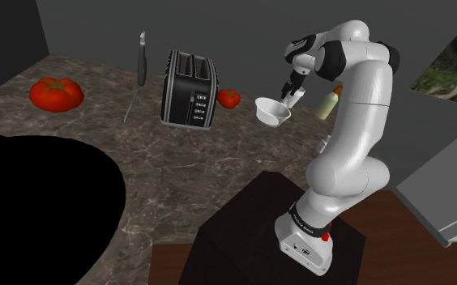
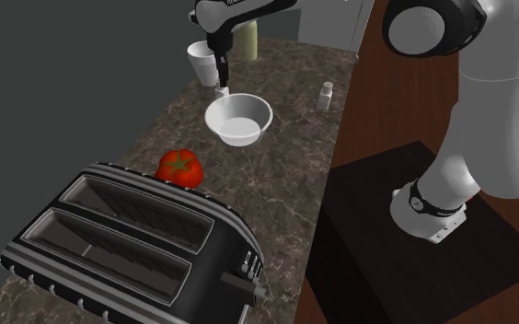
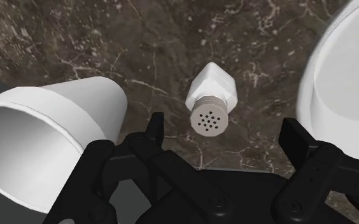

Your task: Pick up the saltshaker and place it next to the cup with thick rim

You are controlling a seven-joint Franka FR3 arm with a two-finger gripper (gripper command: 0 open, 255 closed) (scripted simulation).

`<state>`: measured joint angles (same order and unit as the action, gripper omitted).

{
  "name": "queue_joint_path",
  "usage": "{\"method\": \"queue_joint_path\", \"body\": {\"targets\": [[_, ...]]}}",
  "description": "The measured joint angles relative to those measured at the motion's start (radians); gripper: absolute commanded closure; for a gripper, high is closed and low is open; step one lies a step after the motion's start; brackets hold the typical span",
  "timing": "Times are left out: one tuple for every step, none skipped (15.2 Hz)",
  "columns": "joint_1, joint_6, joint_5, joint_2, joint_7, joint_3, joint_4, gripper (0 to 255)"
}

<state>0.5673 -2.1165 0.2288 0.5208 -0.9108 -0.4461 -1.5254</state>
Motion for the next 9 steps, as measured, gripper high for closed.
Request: {"method": "queue_joint_path", "body": {"targets": [[-0.003, 0.02, -0.005, -0.011, 0.004, -0.003, 0.011, 0], [-0.003, 0.044, -0.011, -0.022, 0.006, -0.007, 0.024, 0], [-0.004, 0.057, -0.014, -0.028, 0.009, -0.008, 0.032, 0], [-0.006, 0.062, -0.017, -0.034, 0.011, -0.009, 0.032, 0], [-0.007, 0.067, -0.018, -0.034, 0.013, -0.009, 0.036, 0], [-0.008, 0.069, -0.018, -0.034, 0.014, -0.009, 0.037, 0], [-0.008, 0.069, -0.018, -0.035, 0.014, -0.009, 0.038, 0], [-0.008, 0.07, -0.018, -0.035, 0.014, -0.009, 0.038, 0], [-0.008, 0.07, -0.018, -0.035, 0.014, -0.009, 0.038, 0]]}}
